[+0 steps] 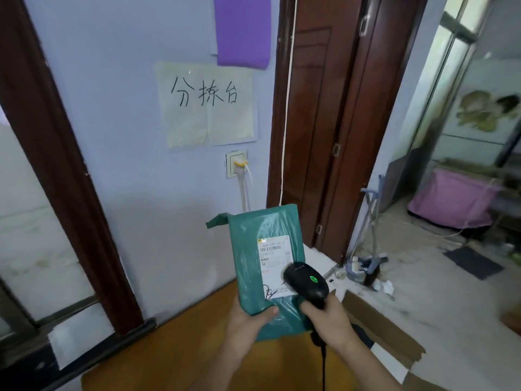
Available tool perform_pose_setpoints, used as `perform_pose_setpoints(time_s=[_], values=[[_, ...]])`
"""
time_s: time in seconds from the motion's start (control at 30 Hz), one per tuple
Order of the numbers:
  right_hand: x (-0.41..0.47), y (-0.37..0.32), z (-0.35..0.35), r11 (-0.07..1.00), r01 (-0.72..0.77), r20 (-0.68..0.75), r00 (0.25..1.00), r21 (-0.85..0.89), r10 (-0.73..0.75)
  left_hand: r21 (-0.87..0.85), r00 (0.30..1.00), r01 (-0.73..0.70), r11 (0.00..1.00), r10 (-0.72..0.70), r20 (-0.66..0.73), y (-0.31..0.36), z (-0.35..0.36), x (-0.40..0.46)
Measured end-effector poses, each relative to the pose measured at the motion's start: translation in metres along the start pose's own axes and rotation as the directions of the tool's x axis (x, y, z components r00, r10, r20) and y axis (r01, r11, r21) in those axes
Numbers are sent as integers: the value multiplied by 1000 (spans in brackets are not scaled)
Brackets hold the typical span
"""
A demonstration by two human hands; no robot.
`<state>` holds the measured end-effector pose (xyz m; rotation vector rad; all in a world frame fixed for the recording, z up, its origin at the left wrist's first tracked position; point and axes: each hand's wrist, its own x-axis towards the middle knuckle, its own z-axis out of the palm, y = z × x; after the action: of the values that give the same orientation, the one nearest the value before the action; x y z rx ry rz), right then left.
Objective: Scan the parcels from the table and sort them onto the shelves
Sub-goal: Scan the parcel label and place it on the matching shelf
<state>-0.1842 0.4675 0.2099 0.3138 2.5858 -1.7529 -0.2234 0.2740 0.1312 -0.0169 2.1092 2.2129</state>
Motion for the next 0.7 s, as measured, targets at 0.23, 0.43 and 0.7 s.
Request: perform_pose_setpoints(time_s=[0.23, 0.43, 0.7], values=[[-42, -17, -8, 998, 49, -50, 998, 28, -47, 0, 999, -33, 999, 33, -18, 25, -3, -29], [-79, -22, -7, 995, 98, 8, 995, -8, -98, -4, 997, -44, 999, 44, -65, 33, -15, -77], [-142, -14, -6, 983, 181, 209, 963, -34, -170, 52, 971, -28, 998, 39, -235, 34, -29, -175]])
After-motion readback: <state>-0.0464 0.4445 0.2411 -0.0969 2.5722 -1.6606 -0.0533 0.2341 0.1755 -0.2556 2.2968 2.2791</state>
